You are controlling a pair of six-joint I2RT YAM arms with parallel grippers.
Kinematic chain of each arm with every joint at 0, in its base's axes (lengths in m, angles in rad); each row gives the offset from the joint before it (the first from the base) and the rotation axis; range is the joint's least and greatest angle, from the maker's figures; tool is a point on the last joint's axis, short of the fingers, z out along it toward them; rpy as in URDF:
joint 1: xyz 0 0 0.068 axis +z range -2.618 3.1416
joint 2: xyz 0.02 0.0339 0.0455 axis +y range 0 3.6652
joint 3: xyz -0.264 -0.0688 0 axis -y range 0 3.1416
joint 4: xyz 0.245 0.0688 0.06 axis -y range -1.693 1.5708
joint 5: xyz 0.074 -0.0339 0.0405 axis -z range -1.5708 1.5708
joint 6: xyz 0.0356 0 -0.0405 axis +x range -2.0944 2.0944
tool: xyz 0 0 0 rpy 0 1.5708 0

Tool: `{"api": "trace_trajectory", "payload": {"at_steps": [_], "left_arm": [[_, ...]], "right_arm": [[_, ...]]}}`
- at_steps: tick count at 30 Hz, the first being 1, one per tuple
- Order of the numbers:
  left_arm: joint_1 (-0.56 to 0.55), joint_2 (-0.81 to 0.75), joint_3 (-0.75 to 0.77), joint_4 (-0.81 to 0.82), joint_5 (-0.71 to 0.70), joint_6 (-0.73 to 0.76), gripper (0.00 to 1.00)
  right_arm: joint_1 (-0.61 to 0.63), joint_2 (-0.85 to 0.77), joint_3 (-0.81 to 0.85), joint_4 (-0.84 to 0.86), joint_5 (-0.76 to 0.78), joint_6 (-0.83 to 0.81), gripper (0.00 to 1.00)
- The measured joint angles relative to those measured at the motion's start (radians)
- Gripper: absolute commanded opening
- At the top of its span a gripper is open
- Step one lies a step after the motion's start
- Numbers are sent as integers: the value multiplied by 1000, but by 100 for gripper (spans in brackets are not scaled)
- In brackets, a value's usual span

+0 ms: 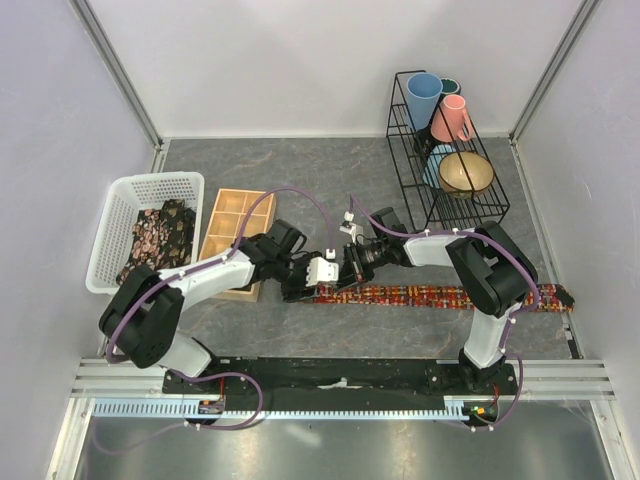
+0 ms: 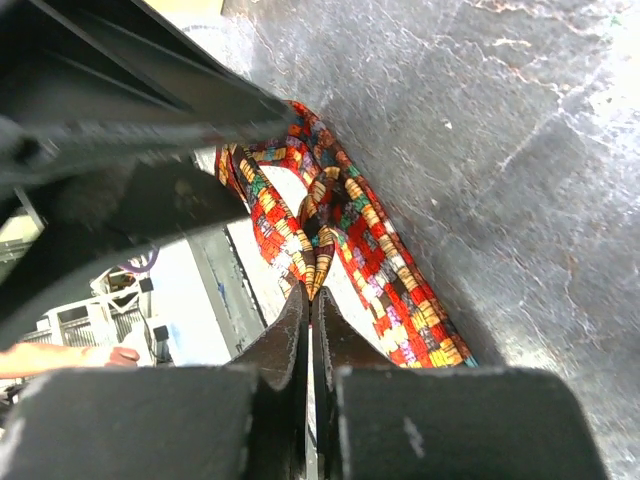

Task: Roll the ties
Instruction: Roll the tie at the center of the board.

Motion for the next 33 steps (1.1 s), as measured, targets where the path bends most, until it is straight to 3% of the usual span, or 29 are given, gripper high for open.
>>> {"api": "trace_trajectory", "payload": {"at_steps": [5, 7, 10, 13, 15, 20, 29, 33], "left_arm": [[18, -37, -23, -28, -9, 28, 53], [18, -37, -23, -32, -8, 29, 46], [18, -32, -21, -32, -2, 28, 43], [17, -14, -7, -33, 11, 28, 42], [14, 1, 7, -32, 13, 28, 42], [-4, 31, 37, -32, 14, 28, 42], [-46, 89, 83, -26, 13, 21, 41], [-58, 111, 91, -26, 10, 14, 41]], "right_arm": [[-2, 0, 0, -13, 0, -13, 2], [-3, 0, 1, -15, 0, -13, 13], [-3, 0, 6, -18, -1, -13, 29], [-5, 0, 12, -23, 0, -6, 56], [-6, 0, 15, -23, 0, -3, 64], [-9, -4, 18, -24, -5, 7, 62], [-13, -6, 32, -27, -11, 21, 44], [-13, 2, 44, -72, -3, -18, 30]]}}
